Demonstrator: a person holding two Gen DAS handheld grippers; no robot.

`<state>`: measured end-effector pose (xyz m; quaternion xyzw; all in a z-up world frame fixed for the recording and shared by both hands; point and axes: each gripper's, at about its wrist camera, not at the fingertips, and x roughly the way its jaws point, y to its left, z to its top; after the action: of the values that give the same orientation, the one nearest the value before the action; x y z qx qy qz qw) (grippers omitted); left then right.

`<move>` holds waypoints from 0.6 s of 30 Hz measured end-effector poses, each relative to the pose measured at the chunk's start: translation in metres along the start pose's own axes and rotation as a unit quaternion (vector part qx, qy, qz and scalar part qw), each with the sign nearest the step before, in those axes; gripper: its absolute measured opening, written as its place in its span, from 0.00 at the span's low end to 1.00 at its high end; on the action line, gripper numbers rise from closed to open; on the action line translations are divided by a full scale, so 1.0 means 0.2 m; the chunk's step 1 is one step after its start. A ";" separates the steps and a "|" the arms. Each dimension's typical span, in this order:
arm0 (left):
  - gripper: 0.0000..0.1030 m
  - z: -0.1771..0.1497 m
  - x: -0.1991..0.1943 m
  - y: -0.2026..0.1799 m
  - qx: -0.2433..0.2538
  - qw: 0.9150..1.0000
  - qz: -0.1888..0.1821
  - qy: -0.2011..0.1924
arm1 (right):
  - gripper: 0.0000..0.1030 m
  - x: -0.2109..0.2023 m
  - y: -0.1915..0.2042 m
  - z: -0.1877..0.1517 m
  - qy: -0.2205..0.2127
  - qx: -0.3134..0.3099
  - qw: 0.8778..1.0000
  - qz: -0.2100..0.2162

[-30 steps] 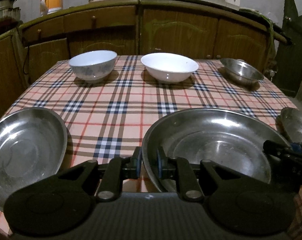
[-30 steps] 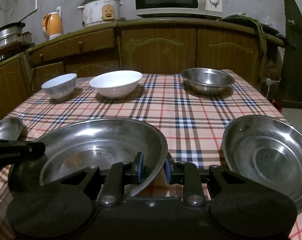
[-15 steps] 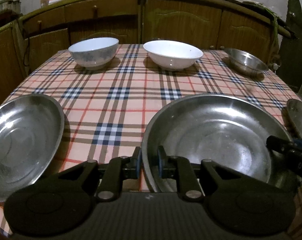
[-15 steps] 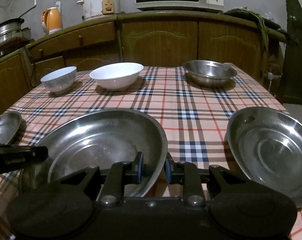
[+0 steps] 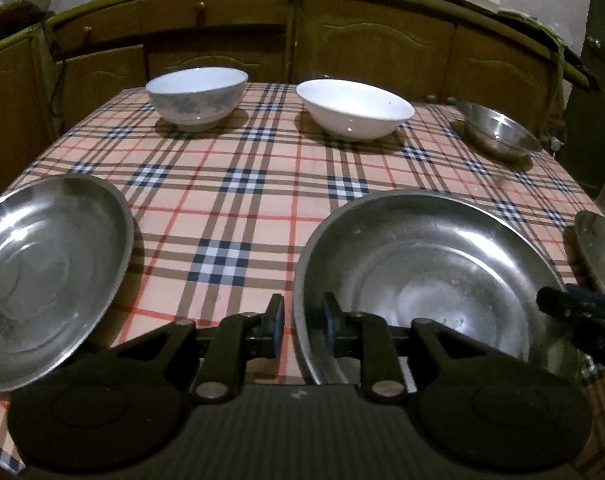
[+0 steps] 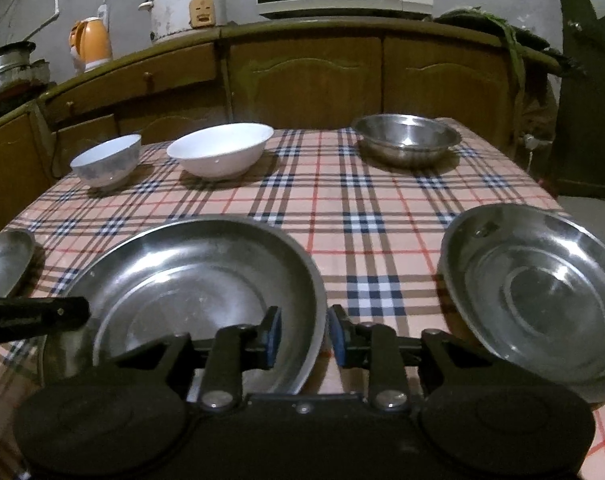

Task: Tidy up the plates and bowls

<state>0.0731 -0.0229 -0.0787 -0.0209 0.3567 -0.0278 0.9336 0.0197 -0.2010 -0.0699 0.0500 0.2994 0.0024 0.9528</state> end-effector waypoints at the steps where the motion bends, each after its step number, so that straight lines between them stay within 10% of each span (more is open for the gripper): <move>1: 0.23 0.00 -0.01 0.00 -0.001 1.000 0.001 -0.001 | 0.38 -0.01 0.00 0.01 -0.005 0.001 1.000 -0.004; 8: 0.38 0.04 -0.08 0.01 -0.006 1.000 0.008 -0.019 | 0.67 -0.10 -0.04 0.06 -0.031 0.008 0.999 -0.015; 18: 0.47 0.12 -0.19 -0.18 0.016 0.998 -0.042 -0.048 | 0.76 -0.27 -0.23 0.12 -0.064 0.023 0.996 -0.055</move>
<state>0.0603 -0.0561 -0.0333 -0.0221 0.3101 -0.0711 0.9478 -0.0111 -0.2504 -0.0238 0.0549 0.2400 -0.0603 0.9673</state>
